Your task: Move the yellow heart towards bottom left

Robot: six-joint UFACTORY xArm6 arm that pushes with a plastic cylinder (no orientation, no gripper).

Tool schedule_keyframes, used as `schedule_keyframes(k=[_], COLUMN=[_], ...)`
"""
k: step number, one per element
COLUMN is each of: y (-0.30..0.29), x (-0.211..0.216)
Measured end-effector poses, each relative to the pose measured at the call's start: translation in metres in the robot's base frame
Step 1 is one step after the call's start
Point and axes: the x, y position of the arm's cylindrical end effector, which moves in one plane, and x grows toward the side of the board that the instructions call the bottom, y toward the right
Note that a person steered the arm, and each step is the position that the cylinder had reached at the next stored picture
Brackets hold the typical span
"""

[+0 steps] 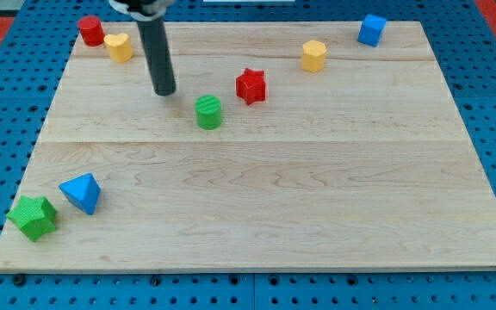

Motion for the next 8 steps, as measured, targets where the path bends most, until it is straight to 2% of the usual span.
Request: schedule_keyframes(k=[2, 3, 4, 5, 6, 7, 8], y=[-0.138, -0.164, -0.118, -0.067, -0.04, -0.044, -0.027], x=[-0.032, -0.061, -0.082, -0.08, -0.074, -0.093, -0.073])
